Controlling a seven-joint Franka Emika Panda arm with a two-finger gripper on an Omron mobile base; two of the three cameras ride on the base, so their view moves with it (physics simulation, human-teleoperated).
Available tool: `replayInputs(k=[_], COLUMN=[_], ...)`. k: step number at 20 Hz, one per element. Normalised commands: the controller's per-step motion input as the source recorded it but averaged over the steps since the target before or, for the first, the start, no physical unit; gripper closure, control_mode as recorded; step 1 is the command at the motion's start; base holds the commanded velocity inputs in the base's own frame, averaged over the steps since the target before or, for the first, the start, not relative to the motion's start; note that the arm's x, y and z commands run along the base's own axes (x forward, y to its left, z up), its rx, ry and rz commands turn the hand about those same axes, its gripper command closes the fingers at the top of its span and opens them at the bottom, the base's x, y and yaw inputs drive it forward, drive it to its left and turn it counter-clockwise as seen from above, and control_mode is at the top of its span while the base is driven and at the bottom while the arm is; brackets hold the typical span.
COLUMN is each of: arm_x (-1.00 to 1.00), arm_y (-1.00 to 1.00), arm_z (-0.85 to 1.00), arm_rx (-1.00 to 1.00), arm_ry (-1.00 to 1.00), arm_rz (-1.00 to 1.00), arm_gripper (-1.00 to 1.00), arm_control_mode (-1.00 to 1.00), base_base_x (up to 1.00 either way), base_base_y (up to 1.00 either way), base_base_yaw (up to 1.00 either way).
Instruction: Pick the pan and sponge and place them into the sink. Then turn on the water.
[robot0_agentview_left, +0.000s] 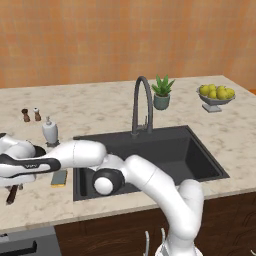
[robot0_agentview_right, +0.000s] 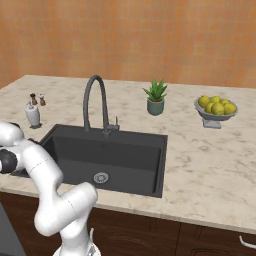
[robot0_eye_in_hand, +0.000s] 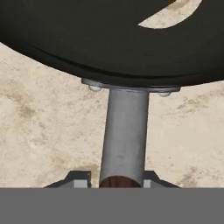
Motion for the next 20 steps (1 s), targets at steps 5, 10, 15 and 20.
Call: replayInputs(k=[5, 10, 15, 20], arm_x=[0.0, 0.0, 0.0, 0.0], arm_y=[0.0, 0.0, -0.31, -0.3], arm_z=[0.0, 0.02, 0.5, 0.35], arm_rx=[0.0, 0.0, 0.07, 0.02], arm_ry=[0.0, 0.0, 0.0, 0.0], arm_rz=[0.0, 0.0, 0.0, -0.01], arm_gripper=[1.0, 1.0, 1.0, 1.0], arm_control_mode=[-1.0, -1.0, -1.0, -1.0], base_base_x=[0.0, 0.0, 0.0, 0.0], base_base_y=[0.0, 0.0, 0.0, 0.0], base_base_yaw=[0.0, 0.0, 0.0, 0.0])
